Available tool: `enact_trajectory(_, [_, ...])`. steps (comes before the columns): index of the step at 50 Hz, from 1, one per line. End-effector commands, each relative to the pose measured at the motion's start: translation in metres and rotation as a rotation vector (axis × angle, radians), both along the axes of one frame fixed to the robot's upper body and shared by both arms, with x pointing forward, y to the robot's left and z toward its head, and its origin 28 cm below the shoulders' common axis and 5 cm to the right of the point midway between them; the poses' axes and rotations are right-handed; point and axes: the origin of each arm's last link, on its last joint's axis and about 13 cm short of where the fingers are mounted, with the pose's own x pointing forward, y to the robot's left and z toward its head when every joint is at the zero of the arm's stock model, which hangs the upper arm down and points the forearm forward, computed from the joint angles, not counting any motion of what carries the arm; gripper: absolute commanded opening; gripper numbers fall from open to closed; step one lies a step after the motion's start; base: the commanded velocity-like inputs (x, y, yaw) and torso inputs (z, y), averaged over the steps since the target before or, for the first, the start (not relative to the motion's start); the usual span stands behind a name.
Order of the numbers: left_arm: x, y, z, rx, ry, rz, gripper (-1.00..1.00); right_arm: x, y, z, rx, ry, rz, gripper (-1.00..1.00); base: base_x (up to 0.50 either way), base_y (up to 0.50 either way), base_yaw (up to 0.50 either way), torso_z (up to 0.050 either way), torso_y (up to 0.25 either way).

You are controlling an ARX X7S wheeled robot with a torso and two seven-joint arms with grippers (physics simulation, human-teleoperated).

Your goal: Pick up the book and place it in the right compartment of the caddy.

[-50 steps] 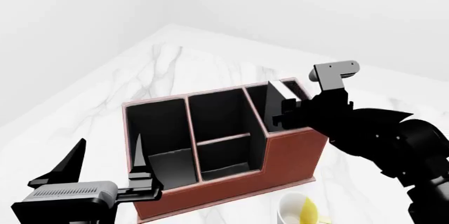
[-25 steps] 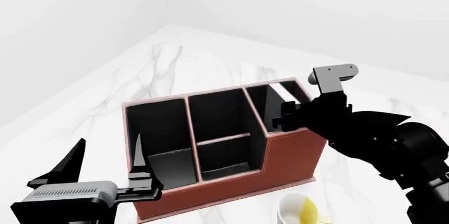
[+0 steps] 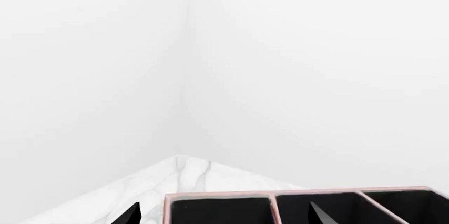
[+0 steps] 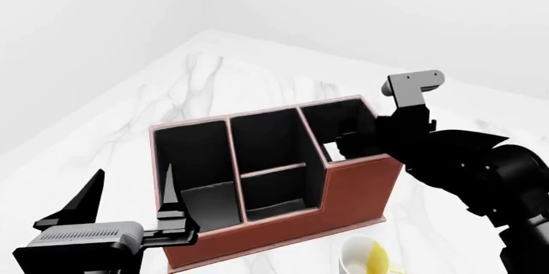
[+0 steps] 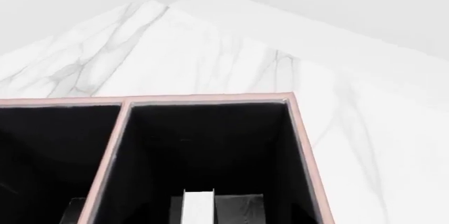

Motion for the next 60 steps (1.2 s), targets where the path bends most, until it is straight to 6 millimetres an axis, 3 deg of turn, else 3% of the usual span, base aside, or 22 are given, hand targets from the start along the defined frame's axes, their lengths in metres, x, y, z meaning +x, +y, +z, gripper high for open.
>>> enact_trajectory(1, [0.0, 0.0, 0.0, -0.001, 0.001, 0.0, 1.0, 0.001, 0.0, 0.002, -0.003, -0.006, -0.003, 1.0, 0.0, 0.0, 0.0, 0.0, 0.0])
enact_trajectory(13, [0.0, 0.0, 0.0, -0.002, 0.0, 0.001, 1.0, -0.001, -0.002, 0.014, -0.003, -0.067, -0.025, 1.0, 0.0, 0.0, 0.0, 0.0, 0.0])
enact_trajectory(22, [0.0, 0.001, 0.001, -0.009, 0.001, 0.005, 1.0, -0.007, 0.0, 0.029, 0.003, -0.273, -0.031, 1.0, 0.0, 0.0, 0.0, 0.0, 0.0])
enact_trajectory(38, [0.0, 0.001, 0.0, 0.003, -0.015, 0.008, 1.0, -0.043, -0.002, 0.039, -0.032, -0.665, -0.106, 1.0, 0.0, 0.0, 0.0, 0.0, 0.0])
enact_trajectory(51, [-0.001, 0.002, 0.002, -0.005, -0.029, 0.005, 1.0, -0.079, -0.002, 0.043, -0.043, -0.854, -0.136, 1.0, 0.0, 0.0, 0.0, 0.0, 0.0])
enact_trajectory(60, [-0.002, 0.002, 0.002, -0.009, -0.029, 0.002, 1.0, -0.094, -0.007, 0.044, -0.019, -0.895, -0.173, 1.0, 0.0, 0.0, 0.0, 0.0, 0.0])
